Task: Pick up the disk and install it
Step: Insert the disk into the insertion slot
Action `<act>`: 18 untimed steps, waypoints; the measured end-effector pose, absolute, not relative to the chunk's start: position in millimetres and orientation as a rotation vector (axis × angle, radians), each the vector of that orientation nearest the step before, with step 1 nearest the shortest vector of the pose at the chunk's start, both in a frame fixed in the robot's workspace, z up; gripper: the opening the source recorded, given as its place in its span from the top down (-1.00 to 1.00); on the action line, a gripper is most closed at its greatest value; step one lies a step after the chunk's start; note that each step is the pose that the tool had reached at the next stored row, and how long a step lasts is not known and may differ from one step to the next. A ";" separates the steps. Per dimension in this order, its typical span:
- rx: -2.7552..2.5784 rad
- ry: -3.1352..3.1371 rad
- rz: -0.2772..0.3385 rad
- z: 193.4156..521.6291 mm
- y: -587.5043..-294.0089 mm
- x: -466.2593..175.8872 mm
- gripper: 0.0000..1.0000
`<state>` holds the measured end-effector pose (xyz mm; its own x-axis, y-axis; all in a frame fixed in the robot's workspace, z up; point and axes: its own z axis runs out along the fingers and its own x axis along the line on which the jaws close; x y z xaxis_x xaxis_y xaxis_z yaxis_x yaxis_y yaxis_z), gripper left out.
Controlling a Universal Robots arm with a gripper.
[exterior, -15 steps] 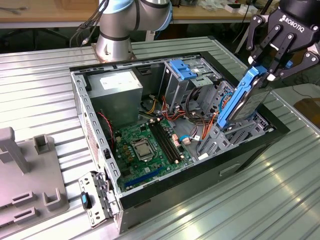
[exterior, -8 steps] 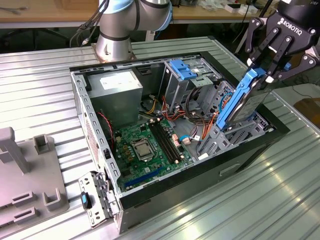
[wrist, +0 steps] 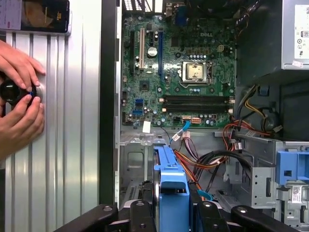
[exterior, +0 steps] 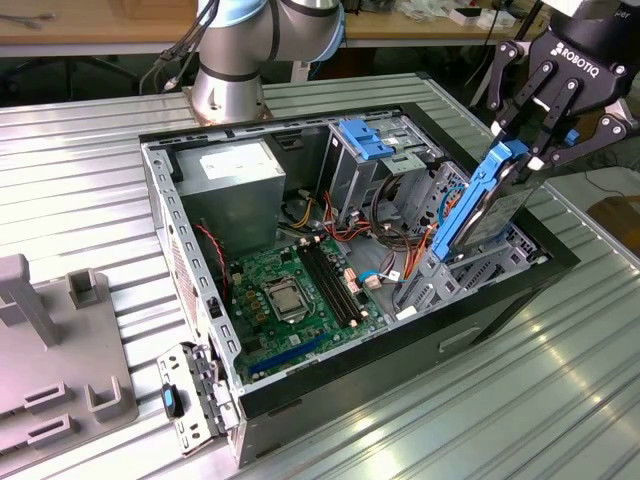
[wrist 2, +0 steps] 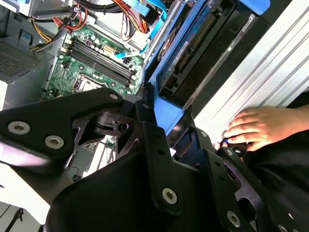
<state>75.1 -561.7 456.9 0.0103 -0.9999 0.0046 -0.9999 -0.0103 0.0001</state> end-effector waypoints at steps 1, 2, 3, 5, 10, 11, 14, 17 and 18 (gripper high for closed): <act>2.231 -2.208 0.005 455.6 -561.7 75.1 0.26; 2.231 -2.208 0.004 454.9 -561.8 75.1 0.26; 2.231 -2.208 0.004 454.6 -561.8 75.1 0.26; 2.231 -2.208 0.004 454.5 -561.8 75.2 0.26; 2.231 -2.208 0.003 456.9 -561.8 75.3 0.26; 2.231 -2.208 0.003 458.5 -561.8 75.4 0.26; 2.230 -2.207 0.003 460.9 -561.8 75.5 0.26; 2.230 -2.207 0.002 461.0 -561.9 76.3 0.26; 2.229 -2.207 0.002 461.0 -562.2 76.4 0.26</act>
